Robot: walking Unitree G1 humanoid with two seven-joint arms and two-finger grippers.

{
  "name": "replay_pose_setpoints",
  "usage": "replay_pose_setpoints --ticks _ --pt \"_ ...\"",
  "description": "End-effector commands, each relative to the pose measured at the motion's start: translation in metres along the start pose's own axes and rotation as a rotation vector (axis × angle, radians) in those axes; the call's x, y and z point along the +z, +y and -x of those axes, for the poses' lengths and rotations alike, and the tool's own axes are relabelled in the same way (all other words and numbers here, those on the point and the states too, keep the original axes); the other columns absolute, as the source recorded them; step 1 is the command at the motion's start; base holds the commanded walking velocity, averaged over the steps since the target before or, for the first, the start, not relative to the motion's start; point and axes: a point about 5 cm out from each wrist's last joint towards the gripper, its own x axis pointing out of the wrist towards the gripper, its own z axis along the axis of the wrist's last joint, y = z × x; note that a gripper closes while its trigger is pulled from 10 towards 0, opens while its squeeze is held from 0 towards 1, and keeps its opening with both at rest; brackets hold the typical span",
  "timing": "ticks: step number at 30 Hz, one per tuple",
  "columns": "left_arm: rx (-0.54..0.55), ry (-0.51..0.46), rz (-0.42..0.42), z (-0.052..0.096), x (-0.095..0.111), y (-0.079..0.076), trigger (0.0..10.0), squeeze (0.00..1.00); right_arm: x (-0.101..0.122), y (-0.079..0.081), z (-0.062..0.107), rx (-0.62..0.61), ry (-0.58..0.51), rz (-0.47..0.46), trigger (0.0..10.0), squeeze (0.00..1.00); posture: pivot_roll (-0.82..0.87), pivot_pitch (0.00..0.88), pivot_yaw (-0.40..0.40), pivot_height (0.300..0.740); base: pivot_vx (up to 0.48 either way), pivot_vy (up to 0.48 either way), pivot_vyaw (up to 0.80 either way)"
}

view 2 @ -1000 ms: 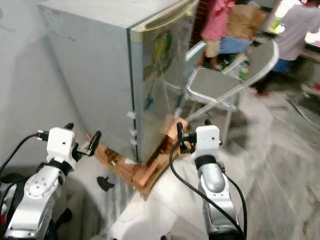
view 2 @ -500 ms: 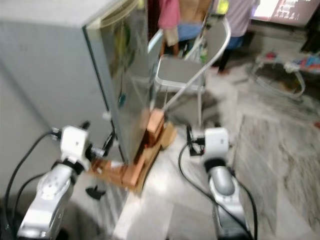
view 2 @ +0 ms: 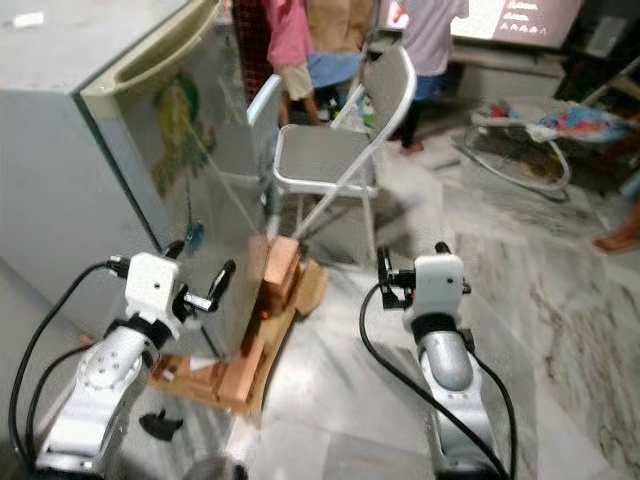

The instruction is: Restocking fridge

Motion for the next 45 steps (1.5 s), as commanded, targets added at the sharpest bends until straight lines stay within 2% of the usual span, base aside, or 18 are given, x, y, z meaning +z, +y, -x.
replay_pose_setpoints --ticks 1,9,11,19,25,27,32,37,40,41,44,45 --pt "0.005 -0.016 0.005 -0.002 0.003 -0.001 10.0 0.0 0.001 -0.005 0.001 -0.008 0.0 0.014 10.0 0.0 0.05 0.019 -0.012 0.74 0.0 0.0 0.0" --pt "0.037 -0.004 0.018 0.003 0.0 0.002 10.0 0.0 0.0 -0.006 0.002 -0.011 0.004 0.016 10.0 0.0 0.04 0.019 -0.01 0.74 0.0 0.0 0.0" --pt "0.111 0.009 0.057 0.003 -0.003 0.011 10.0 0.0 0.0 -0.006 0.003 -0.01 0.009 0.016 10.0 0.0 0.04 0.024 -0.012 0.74 0.0 0.0 0.0" --pt "0.223 0.037 0.098 -0.006 -0.007 0.04 10.0 0.0 0.001 -0.007 0.007 -0.007 0.018 0.017 10.0 0.0 0.03 0.042 -0.019 0.74 0.0 0.0 -0.7" --pt "0.216 0.031 0.112 -0.033 -0.002 0.048 10.0 0.0 0.001 -0.005 0.017 0.012 0.032 0.02 10.0 0.0 0.02 0.059 -0.022 0.74 0.0 0.0 -0.1" --pt "0.233 0.024 0.105 -0.047 0.001 0.055 10.0 0.0 0.001 -0.002 0.021 0.027 0.039 0.017 10.0 0.0 0.0 0.061 -0.017 0.74 0.0 0.0 0.0" --pt "0.282 -0.01 0.124 -0.058 0.011 0.063 10.0 0.0 0.001 -0.004 0.03 0.03 0.045 0.014 10.0 0.0 -0.01 0.064 -0.007 0.74 0.0 0.0 0.0" --pt "0.198 0.011 0.137 -0.049 0.002 0.046 10.0 0.0 0.0 -0.004 0.034 0.025 0.062 0.007 10.0 0.0 -0.01 0.079 -0.005 0.74 0.0 0.0 0.0" --pt "0.119 0.039 0.148 -0.038 -0.007 0.033 10.0 0.0 0.0 -0.004 0.034 0.034 0.068 0.005 10.0 0.0 0.0 0.087 -0.01 0.74 0.0 0.0 0.0" --pt "0.077 0.058 0.15 -0.029 -0.012 0.026 10.0 0.0 0.0 -0.003 0.033 0.044 0.07 0.002 10.0 0.0 0.0 0.087 -0.01 0.74 0.0 0.0 0.0" --pt "0.062 0.067 0.143 -0.02 -0.015 0.024 10.0 0.0 0.0 -0.003 0.034 0.054 0.073 -0.002 10.0 0.0 0.01 0.092 -0.011 0.74 0.0 0.0 0.0" --pt "0.095 0.071 0.142 -0.015 -0.017 0.027 10.0 0.0 0.0 -0.002 0.034 0.057 0.076 -0.004 10.0 0.0 0.01 0.095 -0.013 0.74 0.0 0.0 0.0"
